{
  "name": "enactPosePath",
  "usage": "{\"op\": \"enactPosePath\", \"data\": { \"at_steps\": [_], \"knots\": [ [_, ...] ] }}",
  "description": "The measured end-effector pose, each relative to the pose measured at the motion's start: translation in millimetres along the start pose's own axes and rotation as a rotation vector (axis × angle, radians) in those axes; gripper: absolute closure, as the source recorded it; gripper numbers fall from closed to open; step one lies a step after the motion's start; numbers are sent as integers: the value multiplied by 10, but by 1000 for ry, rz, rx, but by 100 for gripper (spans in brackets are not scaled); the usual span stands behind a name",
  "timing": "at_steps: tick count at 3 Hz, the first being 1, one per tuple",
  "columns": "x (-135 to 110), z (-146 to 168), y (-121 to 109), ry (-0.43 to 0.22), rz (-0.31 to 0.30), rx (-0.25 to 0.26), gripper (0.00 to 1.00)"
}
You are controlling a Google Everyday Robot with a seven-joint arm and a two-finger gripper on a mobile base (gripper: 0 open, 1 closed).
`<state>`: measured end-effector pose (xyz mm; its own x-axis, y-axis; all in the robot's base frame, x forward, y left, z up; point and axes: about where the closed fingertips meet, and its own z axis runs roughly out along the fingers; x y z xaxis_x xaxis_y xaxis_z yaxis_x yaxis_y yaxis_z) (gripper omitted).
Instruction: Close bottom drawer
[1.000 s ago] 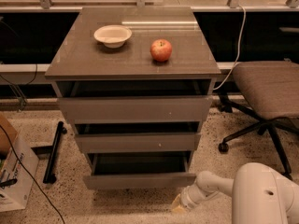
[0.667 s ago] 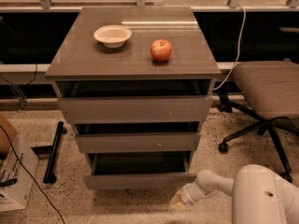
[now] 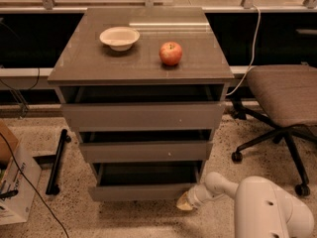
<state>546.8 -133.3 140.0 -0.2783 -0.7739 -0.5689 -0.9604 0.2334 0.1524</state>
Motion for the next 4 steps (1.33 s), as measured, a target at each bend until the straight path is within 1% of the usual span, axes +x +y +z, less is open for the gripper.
{"op": "enactPosePath", "data": {
  "at_steps": [1, 2, 3, 4],
  "knots": [
    [-64, -71, -385, -32, -17, 90, 100],
    [-90, -193, -578, -68, -19, 159, 100],
    [-201, -389, -750, -102, -37, 242, 100],
    [-268, -474, -819, -118, -50, 279, 100]
  ]
}}
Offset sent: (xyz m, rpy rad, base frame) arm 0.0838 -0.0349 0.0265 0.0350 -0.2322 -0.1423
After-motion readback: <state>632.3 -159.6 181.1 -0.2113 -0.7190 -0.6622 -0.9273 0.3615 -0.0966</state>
